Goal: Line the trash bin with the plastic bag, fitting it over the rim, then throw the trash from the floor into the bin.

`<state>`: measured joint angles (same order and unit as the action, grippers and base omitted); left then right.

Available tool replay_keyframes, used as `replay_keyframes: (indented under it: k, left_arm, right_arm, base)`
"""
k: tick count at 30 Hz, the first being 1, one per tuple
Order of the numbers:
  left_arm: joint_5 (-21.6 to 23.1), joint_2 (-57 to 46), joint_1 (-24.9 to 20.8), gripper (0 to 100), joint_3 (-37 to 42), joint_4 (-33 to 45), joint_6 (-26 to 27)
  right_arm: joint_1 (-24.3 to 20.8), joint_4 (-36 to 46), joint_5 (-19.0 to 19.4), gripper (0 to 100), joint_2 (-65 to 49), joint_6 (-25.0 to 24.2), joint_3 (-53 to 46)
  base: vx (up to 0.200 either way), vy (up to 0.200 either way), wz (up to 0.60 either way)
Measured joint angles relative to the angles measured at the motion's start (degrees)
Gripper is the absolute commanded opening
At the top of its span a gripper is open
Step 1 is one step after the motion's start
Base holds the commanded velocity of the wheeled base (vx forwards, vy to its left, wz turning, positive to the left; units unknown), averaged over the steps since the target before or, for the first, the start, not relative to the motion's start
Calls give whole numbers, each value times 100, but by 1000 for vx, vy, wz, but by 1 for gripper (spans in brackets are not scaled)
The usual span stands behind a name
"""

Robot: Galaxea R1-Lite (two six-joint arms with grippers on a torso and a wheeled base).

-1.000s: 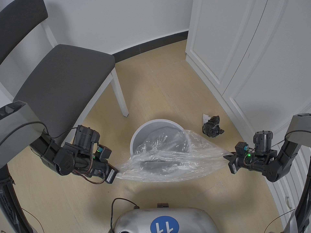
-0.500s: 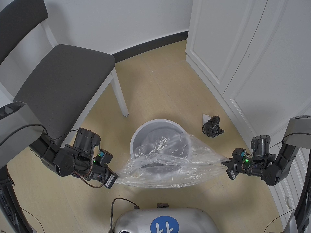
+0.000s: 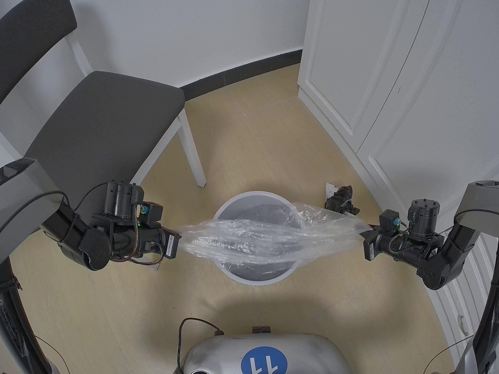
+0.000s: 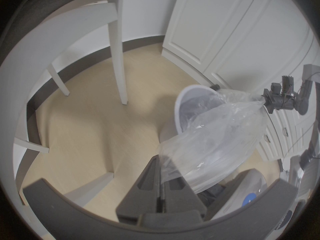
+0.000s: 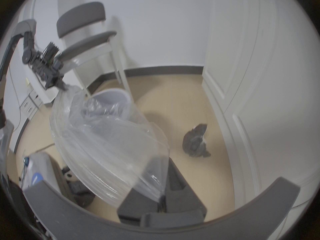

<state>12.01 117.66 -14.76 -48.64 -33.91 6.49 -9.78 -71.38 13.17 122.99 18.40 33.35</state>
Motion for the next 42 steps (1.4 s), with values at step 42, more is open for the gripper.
replay_keyframes:
  k: [42]
  left_arm:
    - [718, -41, -83, 0, 115, 1859, 908]
  right_arm:
    - [-20, -96, 293, 0, 571, 412, -180]
  base:
    - [0, 0, 0]
